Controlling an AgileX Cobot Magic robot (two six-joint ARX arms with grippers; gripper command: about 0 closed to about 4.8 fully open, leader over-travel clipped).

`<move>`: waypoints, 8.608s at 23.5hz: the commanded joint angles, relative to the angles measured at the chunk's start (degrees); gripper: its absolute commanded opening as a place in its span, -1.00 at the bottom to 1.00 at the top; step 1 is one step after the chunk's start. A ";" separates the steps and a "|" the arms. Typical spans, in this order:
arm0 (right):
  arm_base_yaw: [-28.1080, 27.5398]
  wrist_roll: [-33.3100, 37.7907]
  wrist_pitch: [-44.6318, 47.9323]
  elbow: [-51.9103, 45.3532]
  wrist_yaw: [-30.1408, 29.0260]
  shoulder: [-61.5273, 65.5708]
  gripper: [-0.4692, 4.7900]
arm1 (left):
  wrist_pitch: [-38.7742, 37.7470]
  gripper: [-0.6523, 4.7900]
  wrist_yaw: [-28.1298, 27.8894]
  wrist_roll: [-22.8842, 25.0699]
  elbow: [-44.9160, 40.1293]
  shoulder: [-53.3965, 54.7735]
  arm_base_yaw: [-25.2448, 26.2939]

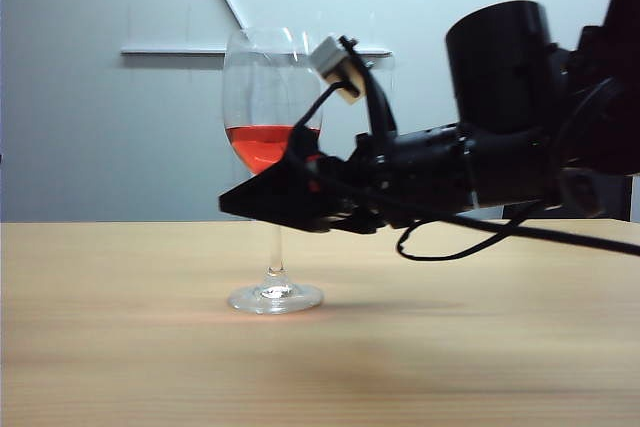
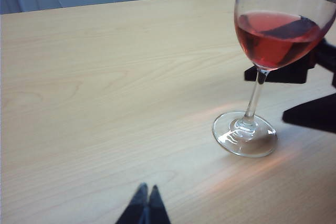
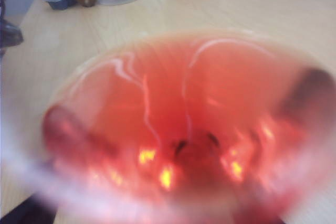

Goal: Gently pick up the goblet, rotate it counterclockwise for two full turns (viewing from above), and then place it back on the table.

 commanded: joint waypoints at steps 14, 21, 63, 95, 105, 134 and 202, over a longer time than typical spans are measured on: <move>1.27 0.61 1.31 1.33 4.07 0.42 0.13 | 0.37 -0.78 0.20 0.00 0.24 0.02 0.00; 1.27 2.40 3.72 1.33 5.77 0.42 -0.17 | 0.37 -0.78 0.20 0.00 0.24 0.02 0.02; -0.02 18.71 7.17 1.27 17.90 0.24 -0.84 | 0.37 -0.78 0.20 0.00 0.24 -0.02 0.02; 1.75 -11.43 -42.38 27.30 17.16 -4.24 -0.84 | 0.37 -0.78 0.20 0.00 0.24 -2.12 0.02; -0.74 -7.26 -23.37 19.87 -0.98 -7.78 -0.84 | 0.37 -0.78 0.22 0.00 0.24 -2.14 0.02; -9.99 16.17 -43.65 25.68 9.05 -9.31 -0.84 | 0.37 -0.78 0.20 0.00 0.24 -3.98 0.02; -8.79 17.29 -32.15 5.90 20.87 -23.50 -0.84 | 0.37 -0.78 0.22 0.00 0.24 -4.50 0.00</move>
